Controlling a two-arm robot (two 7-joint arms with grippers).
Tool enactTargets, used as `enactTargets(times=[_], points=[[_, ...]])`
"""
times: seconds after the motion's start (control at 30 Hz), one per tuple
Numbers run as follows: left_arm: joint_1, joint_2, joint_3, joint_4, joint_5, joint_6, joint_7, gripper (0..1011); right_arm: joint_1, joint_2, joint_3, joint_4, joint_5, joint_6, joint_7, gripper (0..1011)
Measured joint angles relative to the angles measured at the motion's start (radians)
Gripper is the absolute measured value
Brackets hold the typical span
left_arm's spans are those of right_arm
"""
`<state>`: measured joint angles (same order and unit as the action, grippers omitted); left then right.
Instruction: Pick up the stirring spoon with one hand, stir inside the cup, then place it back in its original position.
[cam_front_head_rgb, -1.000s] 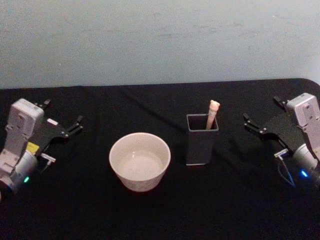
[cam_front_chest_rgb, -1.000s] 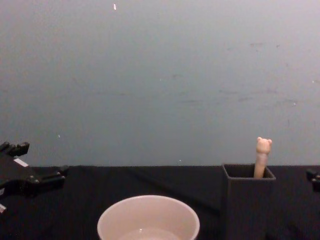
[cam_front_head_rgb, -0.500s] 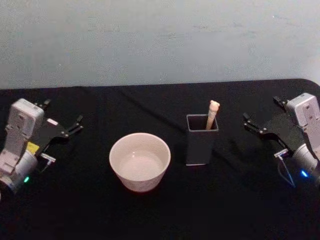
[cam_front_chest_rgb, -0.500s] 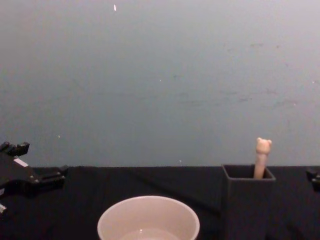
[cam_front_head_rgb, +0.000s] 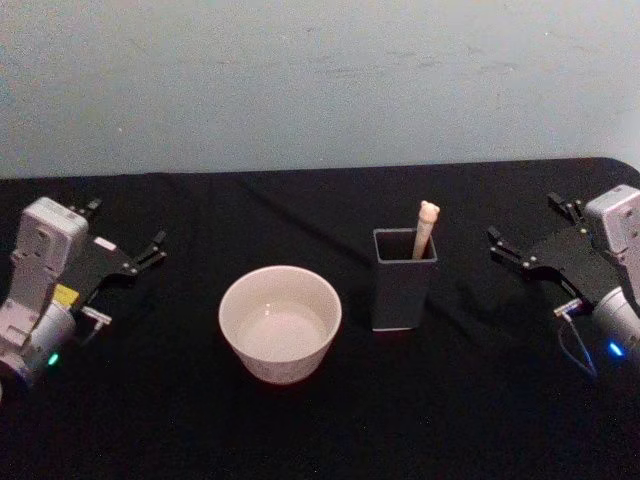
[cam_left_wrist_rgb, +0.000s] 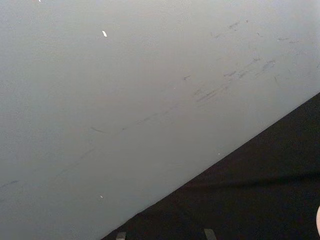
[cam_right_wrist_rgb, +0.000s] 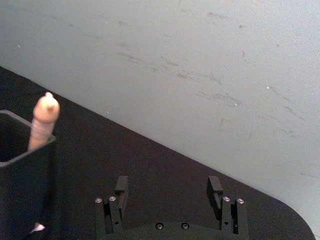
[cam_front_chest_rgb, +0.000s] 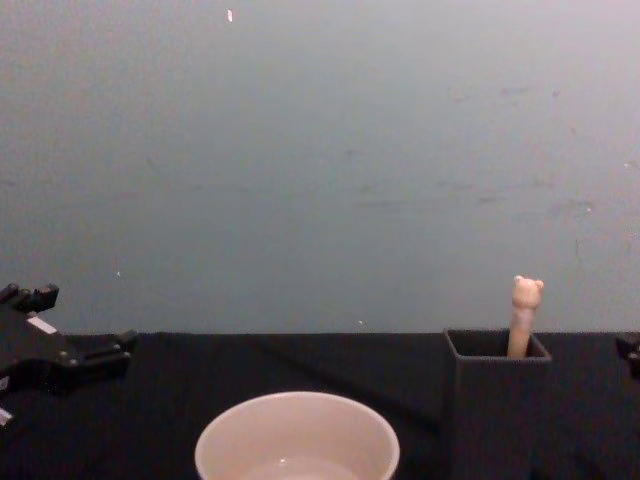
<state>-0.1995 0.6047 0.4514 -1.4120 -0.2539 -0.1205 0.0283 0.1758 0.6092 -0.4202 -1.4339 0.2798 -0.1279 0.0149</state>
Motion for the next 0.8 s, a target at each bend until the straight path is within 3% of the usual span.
enactTargets(times=[0.5,0.8], points=[[0.0,0.0,0.0,0.0,0.0,0.0,0.0,1001,-0.126,0.062,0.063,-0.147,0.079,-0.028,0.13,1004],[0.0,0.0,0.0,0.0,0.0,0.0,0.0,1001,-0.135,0.047,0.065,-0.165,0.11,-0.039,0.209,1004]])
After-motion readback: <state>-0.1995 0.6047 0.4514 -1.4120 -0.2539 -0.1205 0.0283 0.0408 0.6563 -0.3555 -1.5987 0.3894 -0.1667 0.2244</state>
